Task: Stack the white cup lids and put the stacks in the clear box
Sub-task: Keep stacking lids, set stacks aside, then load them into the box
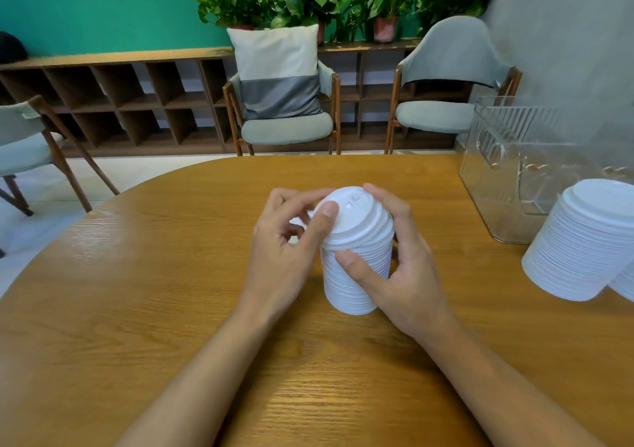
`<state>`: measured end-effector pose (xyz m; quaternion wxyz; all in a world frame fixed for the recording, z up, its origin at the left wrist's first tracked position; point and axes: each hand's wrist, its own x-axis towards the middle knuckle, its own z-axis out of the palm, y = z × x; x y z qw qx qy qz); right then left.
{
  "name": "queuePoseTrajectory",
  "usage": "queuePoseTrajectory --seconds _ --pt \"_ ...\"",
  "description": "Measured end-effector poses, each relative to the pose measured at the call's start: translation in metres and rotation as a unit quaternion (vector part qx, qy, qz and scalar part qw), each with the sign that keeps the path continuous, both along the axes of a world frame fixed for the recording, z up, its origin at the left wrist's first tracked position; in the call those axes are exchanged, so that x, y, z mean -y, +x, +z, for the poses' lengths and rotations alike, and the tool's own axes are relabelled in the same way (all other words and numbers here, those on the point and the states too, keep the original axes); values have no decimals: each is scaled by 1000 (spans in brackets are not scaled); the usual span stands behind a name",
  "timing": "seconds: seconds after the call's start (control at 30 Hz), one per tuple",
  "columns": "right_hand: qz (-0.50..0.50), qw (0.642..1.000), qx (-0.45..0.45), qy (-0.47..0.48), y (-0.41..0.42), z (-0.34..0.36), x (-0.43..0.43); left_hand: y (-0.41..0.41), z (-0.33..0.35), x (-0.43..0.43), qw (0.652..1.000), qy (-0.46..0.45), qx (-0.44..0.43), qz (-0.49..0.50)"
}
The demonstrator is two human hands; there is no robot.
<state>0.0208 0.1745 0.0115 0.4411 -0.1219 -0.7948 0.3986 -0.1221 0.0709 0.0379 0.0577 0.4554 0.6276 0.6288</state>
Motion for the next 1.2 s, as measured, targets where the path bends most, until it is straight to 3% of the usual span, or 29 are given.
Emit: queuePoseTrajectory --seconds 0.1,0.17,0.67,1.2 --pt "1 1000 -2 1 0 0 0 -7 2 3 983 -28 71 -167" --pt "2 1000 -3 -2 1 0 0 -10 3 5 969 -26 103 -221" --pt "1 1000 0 -8 -1 -1 -1 14 10 -2 996 -5 64 -66" --pt "12 1000 -2 -24 0 -1 -1 18 10 -5 997 -69 24 -36"
